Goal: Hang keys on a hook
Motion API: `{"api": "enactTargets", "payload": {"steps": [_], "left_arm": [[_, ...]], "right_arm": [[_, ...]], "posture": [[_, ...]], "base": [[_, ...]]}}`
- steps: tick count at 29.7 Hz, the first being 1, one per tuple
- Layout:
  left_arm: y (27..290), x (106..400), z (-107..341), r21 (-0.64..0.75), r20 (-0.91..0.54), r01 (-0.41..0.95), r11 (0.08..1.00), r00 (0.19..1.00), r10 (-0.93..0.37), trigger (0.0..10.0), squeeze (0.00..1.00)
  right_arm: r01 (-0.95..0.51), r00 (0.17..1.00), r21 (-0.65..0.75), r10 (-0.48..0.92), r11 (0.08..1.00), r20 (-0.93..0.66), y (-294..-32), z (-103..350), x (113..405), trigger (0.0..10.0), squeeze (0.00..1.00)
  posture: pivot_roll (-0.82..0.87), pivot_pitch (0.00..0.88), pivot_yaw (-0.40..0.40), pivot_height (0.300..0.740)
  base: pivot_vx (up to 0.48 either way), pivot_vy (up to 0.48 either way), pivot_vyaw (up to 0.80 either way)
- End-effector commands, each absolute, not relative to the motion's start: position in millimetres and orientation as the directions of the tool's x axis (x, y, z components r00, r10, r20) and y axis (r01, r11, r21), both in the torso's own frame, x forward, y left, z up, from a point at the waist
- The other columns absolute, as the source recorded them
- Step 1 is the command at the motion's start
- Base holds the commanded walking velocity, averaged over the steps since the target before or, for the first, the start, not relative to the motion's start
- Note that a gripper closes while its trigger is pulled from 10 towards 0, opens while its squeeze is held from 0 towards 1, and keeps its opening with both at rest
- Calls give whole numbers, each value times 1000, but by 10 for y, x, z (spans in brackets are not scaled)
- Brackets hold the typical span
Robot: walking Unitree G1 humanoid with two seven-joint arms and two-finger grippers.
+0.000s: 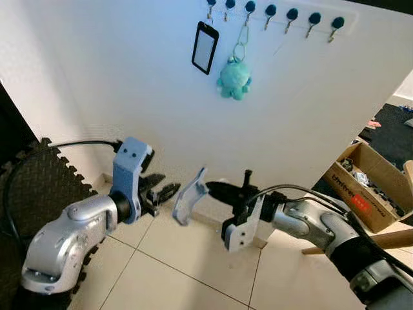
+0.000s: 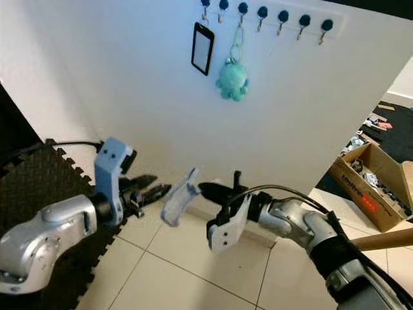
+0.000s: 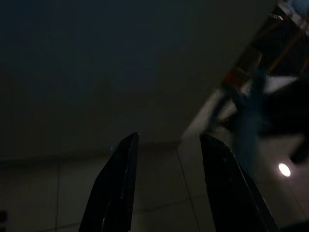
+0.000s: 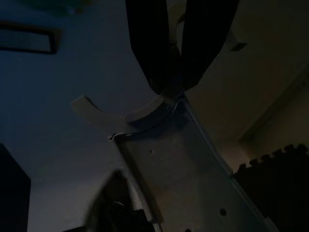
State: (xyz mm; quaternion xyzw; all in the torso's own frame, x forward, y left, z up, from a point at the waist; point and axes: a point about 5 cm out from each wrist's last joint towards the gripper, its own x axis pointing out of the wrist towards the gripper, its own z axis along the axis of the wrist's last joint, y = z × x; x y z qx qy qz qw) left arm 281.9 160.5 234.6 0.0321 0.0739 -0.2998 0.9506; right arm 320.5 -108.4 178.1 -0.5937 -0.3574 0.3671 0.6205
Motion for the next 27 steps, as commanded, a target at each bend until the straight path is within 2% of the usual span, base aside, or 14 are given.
{"api": "enactTargets", "payload": {"steps": [1,4,7,12,20,21,26,27], "left_arm": [[1641,2819,2352,11,-166,580,815,805,-570,10000,0],[1642,2819,2386,16,-166,592,806,796,-582,10000,0],[1585,2742,2380,22,-199,662,749,737,-646,10000,0],[1496,2683,2315,-4,-240,705,709,688,-685,10000,0],[1305,2693,2363,-91,-185,731,677,655,-732,10000,0],[1273,2705,2359,-90,-184,733,675,654,-734,10000,1000],[1273,2770,2382,-65,-186,709,702,683,-707,10000,1000],[1285,2772,2394,-63,-186,711,700,681,-708,10000,35]], "right_arm": [[-50,452,-999,892,14,-10,-1063,1705,3158,10000,0],[-49,447,-999,894,19,-5,-1048,1707,3159,10000,0],[-31,456,-999,890,23,6,-1059,1745,3200,10000,0],[3,473,-999,880,32,29,-1066,1801,3252,10000,0],[3,470,-999,882,39,36,-1003,1795,3271,10000,0],[4,464,-999,885,45,42,-980,1802,3267,10000,0],[10,453,-998,890,57,55,-942,1813,3268,10000,0],[11,453,-998,890,58,56,-944,1815,3271,10000,0]], "posture": [[173,229,-23,740],[172,229,-22,740],[173,232,-20,740],[177,234,-18,740],[185,235,-19,740],[185,235,-19,740],[185,235,-16,740],[185,235,-16,740]], "base": [[0,0,0],[0,0,0],[0,0,0],[0,0,0],[0,0,0],[0,0,0],[0,0,0],[0,0,0]]}}
